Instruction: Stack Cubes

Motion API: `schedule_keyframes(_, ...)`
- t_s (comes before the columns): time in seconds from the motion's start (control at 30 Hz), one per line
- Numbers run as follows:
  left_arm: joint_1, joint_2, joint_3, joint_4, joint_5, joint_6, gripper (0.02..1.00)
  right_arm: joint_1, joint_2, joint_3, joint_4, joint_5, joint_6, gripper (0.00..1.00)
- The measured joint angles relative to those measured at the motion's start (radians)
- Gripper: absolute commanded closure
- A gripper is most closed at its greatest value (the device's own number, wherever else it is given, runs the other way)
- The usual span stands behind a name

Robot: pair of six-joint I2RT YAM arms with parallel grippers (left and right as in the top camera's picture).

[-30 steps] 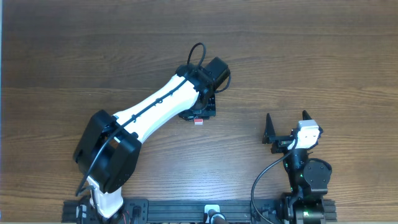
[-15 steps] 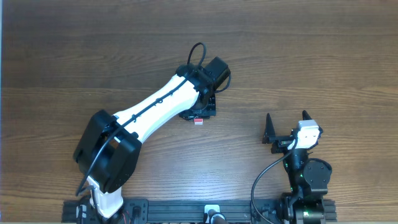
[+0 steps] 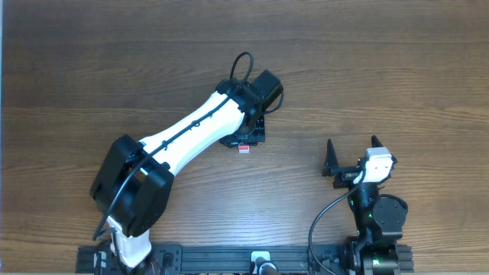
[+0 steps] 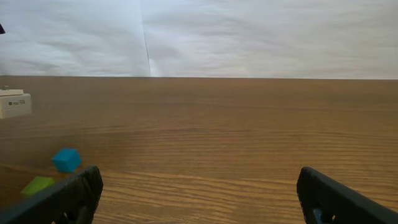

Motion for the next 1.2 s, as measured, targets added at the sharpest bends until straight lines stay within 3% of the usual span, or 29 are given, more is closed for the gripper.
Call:
schedule_keyframes(0.53, 0.000, 0.014, 0.006, 0.000, -0.003, 0.000, 0.945, 0.000, 0.000, 0.000, 0.000, 0.000, 0.000, 0.007)
schedule_keyframes(0.9, 0.000, 0.015, 0.006, 0.000, -0.003, 0.001, 0.601, 0.000, 0.000, 0.000, 0.000, 0.000, 0.000, 0.007)
schedule_keyframes(1.13, 0.000, 0.017, 0.006, 0.000, -0.003, 0.007, 0.505, 0.000, 0.000, 0.000, 0.000, 0.000, 0.000, 0.009)
schedule_keyframes(1.2, 0.000, 0.017, 0.006, 0.000, -0.003, 0.006, 0.347, 0.000, 0.000, 0.000, 0.000, 0.000, 0.001, 0.009)
